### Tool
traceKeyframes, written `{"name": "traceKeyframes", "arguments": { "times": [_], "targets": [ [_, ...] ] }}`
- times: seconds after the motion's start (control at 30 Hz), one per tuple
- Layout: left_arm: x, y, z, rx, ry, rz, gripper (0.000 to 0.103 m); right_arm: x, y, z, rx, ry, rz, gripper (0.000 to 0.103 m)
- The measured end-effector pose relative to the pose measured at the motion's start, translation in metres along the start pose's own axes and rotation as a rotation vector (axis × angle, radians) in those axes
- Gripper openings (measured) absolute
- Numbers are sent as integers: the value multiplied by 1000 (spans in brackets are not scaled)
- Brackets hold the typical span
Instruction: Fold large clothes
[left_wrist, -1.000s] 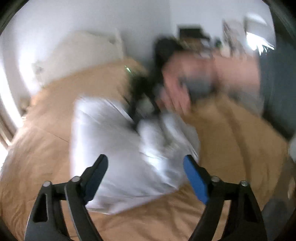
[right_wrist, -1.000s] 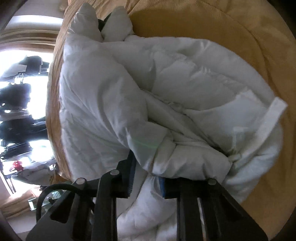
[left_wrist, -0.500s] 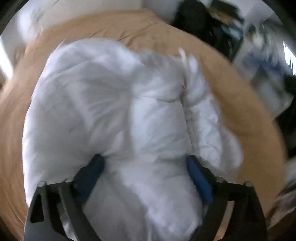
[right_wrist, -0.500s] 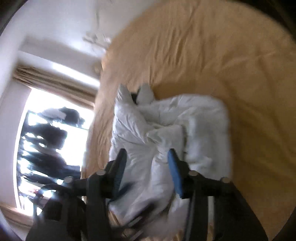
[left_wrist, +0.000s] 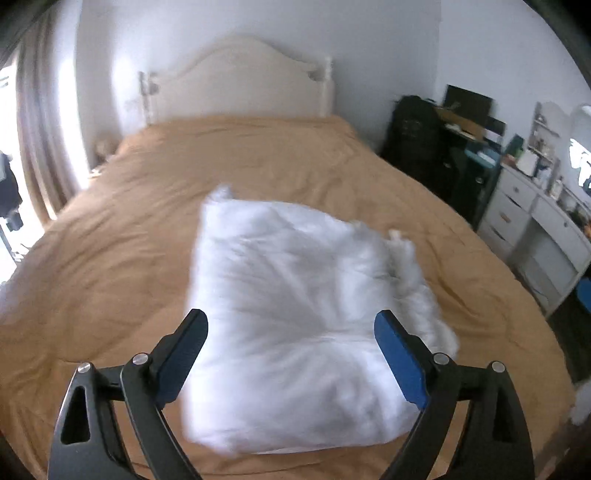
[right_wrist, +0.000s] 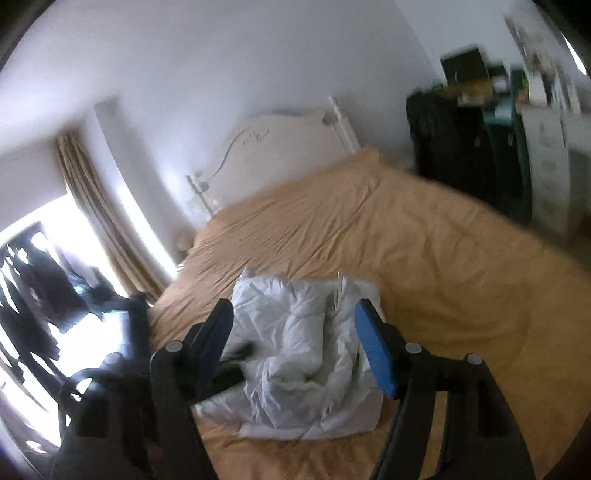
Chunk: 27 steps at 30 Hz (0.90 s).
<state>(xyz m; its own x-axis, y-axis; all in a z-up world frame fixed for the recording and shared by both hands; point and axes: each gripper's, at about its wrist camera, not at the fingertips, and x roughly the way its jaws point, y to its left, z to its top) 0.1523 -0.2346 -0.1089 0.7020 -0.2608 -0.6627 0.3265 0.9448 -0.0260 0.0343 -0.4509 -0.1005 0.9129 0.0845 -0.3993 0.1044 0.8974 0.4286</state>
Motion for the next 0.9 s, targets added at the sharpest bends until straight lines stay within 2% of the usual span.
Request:
{"name": "traceKeyframes", "arguments": {
  "times": [0.03,0.07,0.13,0.17,0.2,0.3,0.33,0.37,0.4,0.43,0.53,0.57,0.63,0.73,0.77,0.8,0.9],
  "targets": [
    [-8,12,1,-14,2,1,92,1,12,-1,-30,2,-50,71],
    [-19,26,2,-39,-6,-1,92,1,20,-4,-40,3,-65,71],
    [-49,55,1,-87,-58,-1,93,-18,37,-8,-36,-33,-52,74],
    [-65,63,-3,-104,-101,0,97,-33,45,-5,-31,-61,-41,81],
    [-75,69,-3,-114,-130,2,102,-42,50,-5,-27,-86,-16,103],
    [-111,91,-3,-109,-223,26,103,-47,50,-10,23,-163,97,103],
    [-119,96,-3,-95,-227,37,103,-25,43,-14,42,-130,96,103],
    [-128,104,1,-79,-217,47,103,-18,42,-14,69,-64,57,103],
    [-138,111,2,-64,-211,54,103,-9,40,-16,85,-36,44,103],
    [-145,116,2,-57,-214,62,103,-14,43,-17,84,-42,35,103],
    [-156,128,-4,-75,-177,123,103,-45,69,-29,-42,-130,13,103],
    [-160,131,-6,-83,-192,115,103,-48,76,-35,-64,-119,13,103],
    [-159,139,-14,-91,-199,85,103,-51,86,-46,-89,-66,40,103],
    [-137,144,-23,-110,-71,63,103,-29,77,-64,-34,60,18,103],
    [-130,149,-29,-135,-28,47,103,-17,64,-70,45,135,18,103],
    [-130,153,-34,-151,-19,47,103,-7,47,-76,130,193,24,103],
    [-123,167,-47,-180,1,74,103,17,-4,-105,381,302,33,103]
  ]
}}
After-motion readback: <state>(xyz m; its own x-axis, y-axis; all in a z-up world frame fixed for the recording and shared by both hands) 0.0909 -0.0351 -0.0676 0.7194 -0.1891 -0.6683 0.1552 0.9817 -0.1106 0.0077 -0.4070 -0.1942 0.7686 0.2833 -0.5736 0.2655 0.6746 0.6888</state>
